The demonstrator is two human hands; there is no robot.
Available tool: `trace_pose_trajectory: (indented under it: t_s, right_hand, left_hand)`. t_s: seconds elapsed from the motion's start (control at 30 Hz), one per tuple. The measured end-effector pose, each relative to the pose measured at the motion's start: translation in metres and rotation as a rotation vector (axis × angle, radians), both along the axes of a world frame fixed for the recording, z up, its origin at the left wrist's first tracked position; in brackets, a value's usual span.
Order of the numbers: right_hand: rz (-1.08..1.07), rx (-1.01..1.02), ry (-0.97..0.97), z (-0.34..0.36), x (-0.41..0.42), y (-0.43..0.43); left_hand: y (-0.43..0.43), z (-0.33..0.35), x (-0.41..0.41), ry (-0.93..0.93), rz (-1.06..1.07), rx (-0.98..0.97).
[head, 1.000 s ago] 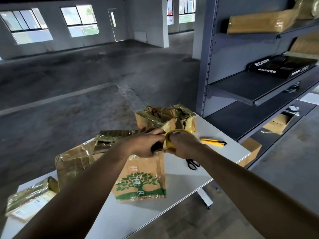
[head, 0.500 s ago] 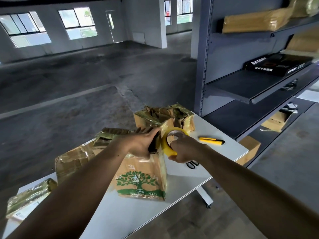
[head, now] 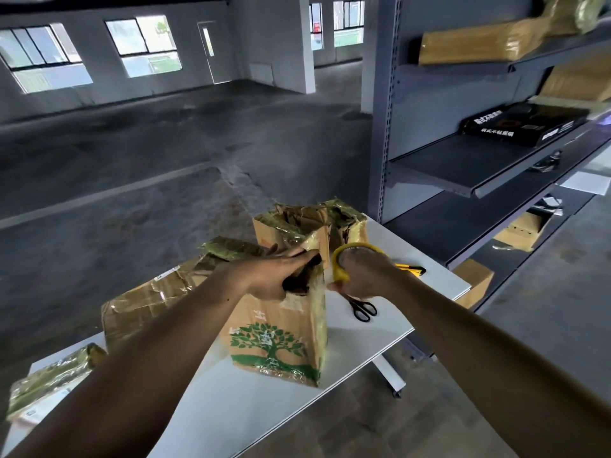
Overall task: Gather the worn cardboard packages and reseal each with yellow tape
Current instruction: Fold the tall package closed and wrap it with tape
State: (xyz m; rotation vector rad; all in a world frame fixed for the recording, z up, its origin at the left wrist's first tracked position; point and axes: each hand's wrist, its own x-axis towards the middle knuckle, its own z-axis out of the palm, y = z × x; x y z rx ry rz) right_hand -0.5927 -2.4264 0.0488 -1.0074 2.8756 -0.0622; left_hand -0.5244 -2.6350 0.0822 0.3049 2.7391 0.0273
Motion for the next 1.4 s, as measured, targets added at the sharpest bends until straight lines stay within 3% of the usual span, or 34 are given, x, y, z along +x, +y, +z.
trace_pose_trajectory:
  t_s: [0.13,0.23,0.43,0.6,0.7,0.87,1.03,1.27,1.4]
  right_hand:
    - [0.004,0.013,-0.026,-0.002,0.004,-0.011]
    - [0.012,0.054,-0.039,-0.004,0.005,-0.014]
    - [0.060,0.115,-0.102,0.004,0.008,-0.003]
    - [0.146,0.146,-0.108,0.014,0.015,0.007]
    - [0.202,0.148,-0.060,0.013,0.014,0.009]
    - [0.213,0.132,-0.094,0.011,0.015,0.010]
    - [0.197,0.106,-0.006,0.010,0.018,0.008]
    - [0.051,0.059,0.085,0.006,0.009,0.004]
    - [0.076,0.057,0.063,0.003,0.008,-0.002]
  left_hand:
    - [0.004,0.000,-0.003,0.002,-0.020,0.050]
    - [0.021,0.005,-0.002,-0.020,0.118,0.140]
    - [0.042,-0.011,-0.010,0.071,0.139,0.040]
    - [0.041,-0.007,-0.018,0.000,0.200,0.087]
    - [0.045,-0.009,-0.019,0.102,0.221,0.109]
    - [0.052,-0.019,-0.019,0.207,0.144,-0.140]
    - [0.044,-0.023,-0.019,0.296,0.238,0.031]
    - [0.038,-0.023,-0.004,0.369,0.115,0.086]
    - [0.029,-0.018,-0.005,0.312,-0.030,0.081]
